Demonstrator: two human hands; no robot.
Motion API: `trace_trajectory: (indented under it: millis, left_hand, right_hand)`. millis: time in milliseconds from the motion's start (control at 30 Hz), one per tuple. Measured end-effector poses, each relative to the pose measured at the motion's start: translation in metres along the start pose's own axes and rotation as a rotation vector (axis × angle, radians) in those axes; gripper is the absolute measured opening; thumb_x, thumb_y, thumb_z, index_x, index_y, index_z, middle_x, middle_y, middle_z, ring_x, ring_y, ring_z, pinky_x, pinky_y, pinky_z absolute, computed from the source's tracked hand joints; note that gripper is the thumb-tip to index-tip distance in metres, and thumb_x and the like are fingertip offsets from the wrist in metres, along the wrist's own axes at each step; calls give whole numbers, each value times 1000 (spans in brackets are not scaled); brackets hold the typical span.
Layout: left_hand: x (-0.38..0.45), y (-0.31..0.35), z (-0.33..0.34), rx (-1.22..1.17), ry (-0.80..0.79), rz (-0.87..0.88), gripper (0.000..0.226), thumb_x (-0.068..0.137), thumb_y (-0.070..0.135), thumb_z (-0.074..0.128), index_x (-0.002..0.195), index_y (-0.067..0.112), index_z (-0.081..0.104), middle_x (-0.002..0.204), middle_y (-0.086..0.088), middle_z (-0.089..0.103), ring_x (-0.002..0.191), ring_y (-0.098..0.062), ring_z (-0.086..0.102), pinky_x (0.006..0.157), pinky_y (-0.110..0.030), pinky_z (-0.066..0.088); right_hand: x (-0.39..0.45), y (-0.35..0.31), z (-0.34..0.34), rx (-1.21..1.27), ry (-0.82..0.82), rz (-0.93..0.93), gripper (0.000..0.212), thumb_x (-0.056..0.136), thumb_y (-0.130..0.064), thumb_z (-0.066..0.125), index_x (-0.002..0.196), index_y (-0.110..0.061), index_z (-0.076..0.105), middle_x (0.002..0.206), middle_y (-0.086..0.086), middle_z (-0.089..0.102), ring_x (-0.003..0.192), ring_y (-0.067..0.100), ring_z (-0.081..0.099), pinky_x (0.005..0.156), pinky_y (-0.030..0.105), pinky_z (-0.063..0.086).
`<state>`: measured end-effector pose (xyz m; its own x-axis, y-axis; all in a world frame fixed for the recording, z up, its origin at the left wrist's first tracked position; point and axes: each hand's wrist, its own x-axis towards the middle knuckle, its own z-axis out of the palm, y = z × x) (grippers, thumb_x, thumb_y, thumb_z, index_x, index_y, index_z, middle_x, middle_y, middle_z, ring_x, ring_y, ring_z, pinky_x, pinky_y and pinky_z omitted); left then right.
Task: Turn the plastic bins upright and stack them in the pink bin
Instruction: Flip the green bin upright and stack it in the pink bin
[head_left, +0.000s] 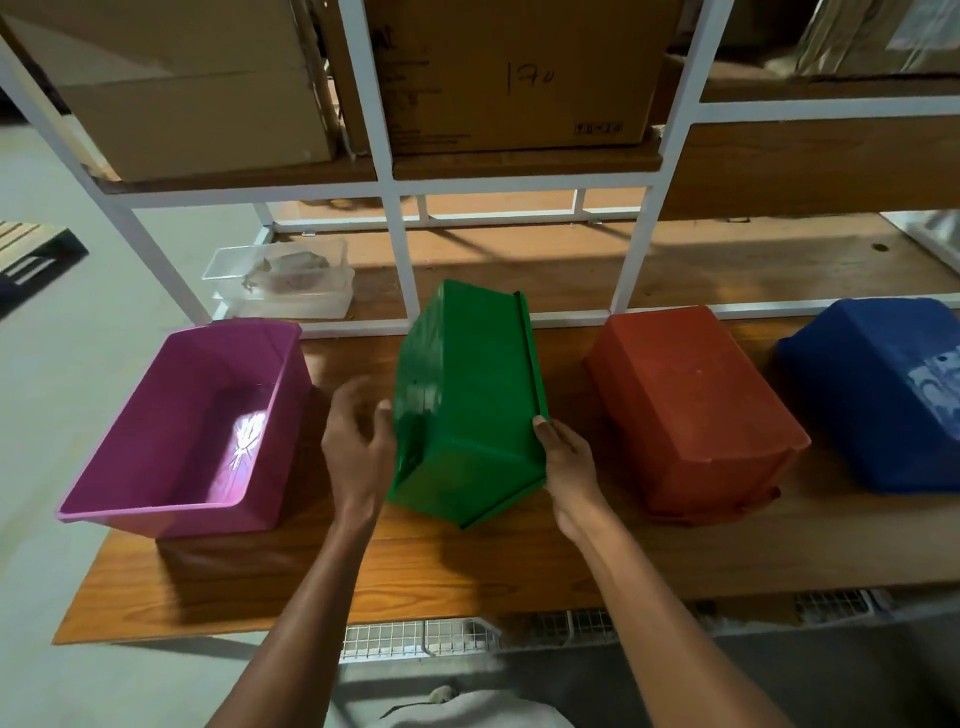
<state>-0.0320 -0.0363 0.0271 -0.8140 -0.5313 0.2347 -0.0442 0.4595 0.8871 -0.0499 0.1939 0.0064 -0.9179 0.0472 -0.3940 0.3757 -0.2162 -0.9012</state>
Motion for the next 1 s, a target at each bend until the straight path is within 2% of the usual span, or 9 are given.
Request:
trace_trajectory:
  millis: [100, 233, 367, 500, 600, 667, 833, 933, 1000]
  left_hand:
    - [6, 45, 13, 68, -124, 271, 11, 101, 12, 65, 109, 9, 72, 100, -5, 72, 81, -10, 65, 72, -6, 48]
    - [20, 76, 48, 287, -537, 75, 30, 100, 44, 67, 100, 14, 69, 89, 5, 69, 80, -10, 66, 66, -22, 53]
    - [34, 79, 58, 363, -471, -4, 43, 84, 53, 82, 86, 14, 63, 78, -3, 68, 69, -21, 67, 57, -34, 53]
    - [39, 81, 54, 486, -413, 26, 27, 87, 27, 84, 92, 8, 66, 84, -4, 70, 69, -17, 66, 47, -21, 38]
    - [48, 78, 46, 535, -353, 44, 16, 89, 16, 79, 85, 6, 66, 81, -8, 69, 73, -23, 68, 45, -21, 32]
    - [55, 73, 34, 532, -312, 37, 17, 88, 15, 77, 79, 8, 65, 70, -4, 60, 67, -24, 63, 44, -23, 30]
    - [75, 54, -9, 339, -270, -45, 31, 86, 13, 79, 61, 4, 63, 61, -15, 68, 53, -25, 64, 50, -36, 53]
    - [67, 44, -22, 234, -277, -90, 17, 88, 18, 80, 82, 3, 79, 82, -15, 79, 74, -29, 77, 69, -47, 64]
    - [56, 35, -28, 191, -278, -144, 15, 89, 22, 80, 92, 7, 82, 88, -9, 81, 81, -26, 78, 77, -48, 66]
  right_hand:
    - [-8, 2, 27, 10, 12, -49, 24, 109, -23, 55, 109, -9, 75, 112, 11, 79, 106, 30, 75, 95, 47, 58]
    - [-14, 5, 58, -27, 20, -121, 23, 108, -21, 55, 102, -11, 75, 101, 9, 79, 93, 26, 74, 78, 37, 57]
    - [-23, 9, 81, -111, -58, -136, 21, 110, -18, 51, 123, -23, 68, 107, -7, 73, 97, 8, 71, 75, 16, 57]
    - [-27, 14, 90, -175, -153, -163, 25, 109, -26, 53, 131, -28, 64, 127, 0, 71, 117, 19, 68, 99, 40, 57]
    - [-29, 12, 79, -323, -247, -212, 44, 100, -58, 52, 130, -32, 70, 127, -4, 74, 115, 18, 70, 99, 48, 57]
    - [-22, 11, 65, -384, -202, -227, 43, 98, -60, 52, 126, -34, 72, 123, -7, 74, 114, 16, 69, 97, 45, 57]
    - [22, 2, 13, -836, 159, -171, 30, 99, -34, 64, 127, -22, 66, 135, 6, 66, 133, 31, 54, 113, 48, 40]
    - [33, -17, 0, -636, 97, -73, 53, 101, -33, 63, 148, -17, 47, 144, 4, 50, 133, 32, 53, 109, 47, 46]
    - [38, -33, -4, -516, 80, 46, 57, 102, -41, 58, 152, -20, 41, 129, 2, 53, 114, 28, 60, 92, 44, 54]
